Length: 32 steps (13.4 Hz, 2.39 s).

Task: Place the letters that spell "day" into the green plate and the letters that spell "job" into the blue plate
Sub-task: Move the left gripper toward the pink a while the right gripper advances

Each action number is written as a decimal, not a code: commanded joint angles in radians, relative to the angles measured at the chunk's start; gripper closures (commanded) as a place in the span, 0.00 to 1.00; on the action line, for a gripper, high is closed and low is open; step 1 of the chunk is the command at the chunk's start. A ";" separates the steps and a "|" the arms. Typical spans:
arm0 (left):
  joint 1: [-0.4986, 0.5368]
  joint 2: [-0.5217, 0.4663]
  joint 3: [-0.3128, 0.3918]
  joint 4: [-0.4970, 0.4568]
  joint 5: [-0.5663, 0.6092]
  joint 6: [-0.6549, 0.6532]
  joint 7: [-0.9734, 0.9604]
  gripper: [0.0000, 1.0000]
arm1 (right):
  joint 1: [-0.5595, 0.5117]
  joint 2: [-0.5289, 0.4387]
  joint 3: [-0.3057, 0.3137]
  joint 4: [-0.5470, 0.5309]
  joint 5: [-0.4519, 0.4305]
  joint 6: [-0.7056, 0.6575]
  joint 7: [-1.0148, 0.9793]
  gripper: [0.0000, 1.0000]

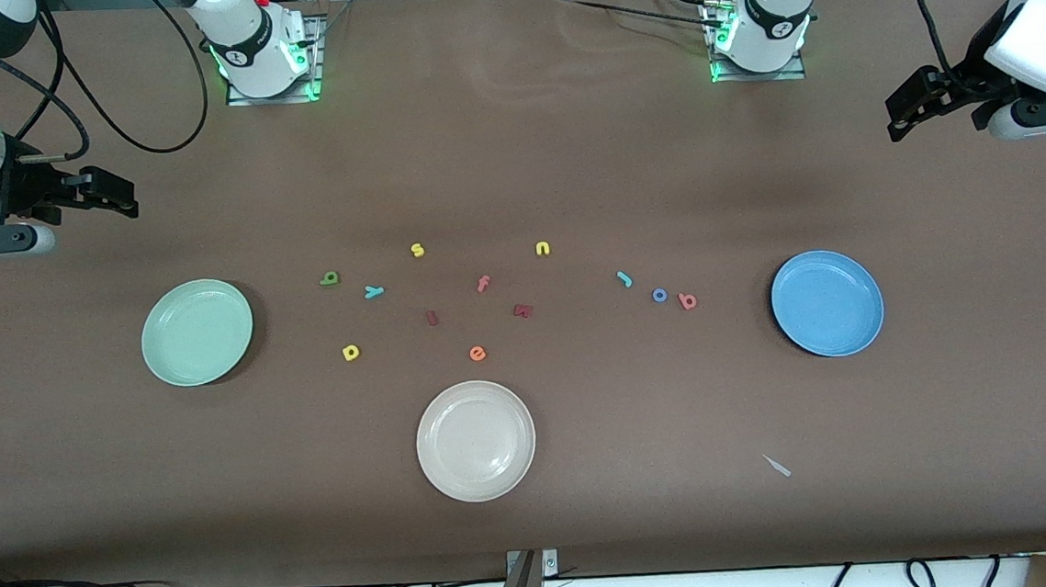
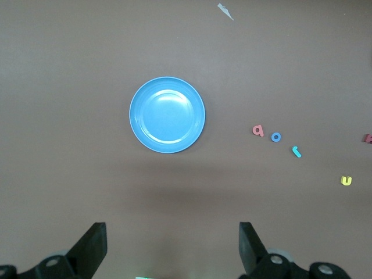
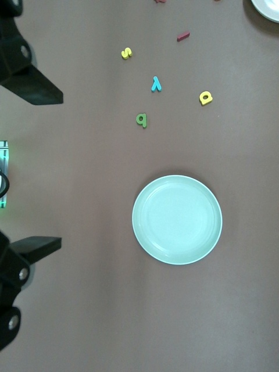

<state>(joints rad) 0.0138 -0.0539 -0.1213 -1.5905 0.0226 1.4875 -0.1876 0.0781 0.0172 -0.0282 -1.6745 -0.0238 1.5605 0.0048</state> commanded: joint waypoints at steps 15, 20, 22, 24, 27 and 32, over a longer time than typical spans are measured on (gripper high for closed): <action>0.040 0.061 -0.041 -0.164 -0.067 0.195 0.166 0.00 | -0.001 0.030 0.001 0.010 0.011 0.003 -0.003 0.00; 0.012 0.105 -0.047 -0.242 -0.069 0.327 0.154 0.00 | 0.005 0.067 0.008 0.006 0.045 0.001 0.004 0.00; -0.009 0.103 -0.049 -0.336 -0.090 0.448 0.154 0.00 | 0.005 0.073 0.007 -0.005 0.047 0.009 0.003 0.00; -0.027 0.121 -0.070 -0.441 -0.110 0.648 0.152 0.00 | 0.006 0.066 0.010 -0.037 0.039 0.041 0.012 0.00; -0.083 0.213 -0.070 -0.467 -0.110 0.774 0.154 0.00 | 0.006 0.063 0.030 -0.076 0.033 0.082 0.024 0.00; -0.115 0.279 -0.070 -0.457 -0.104 0.775 0.155 0.00 | 0.008 0.058 0.099 -0.180 0.034 0.211 0.121 0.00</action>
<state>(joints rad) -0.0951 0.2019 -0.1969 -2.0680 -0.0619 2.2619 -0.0512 0.0851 0.0985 0.0409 -1.7922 0.0050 1.7141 0.0810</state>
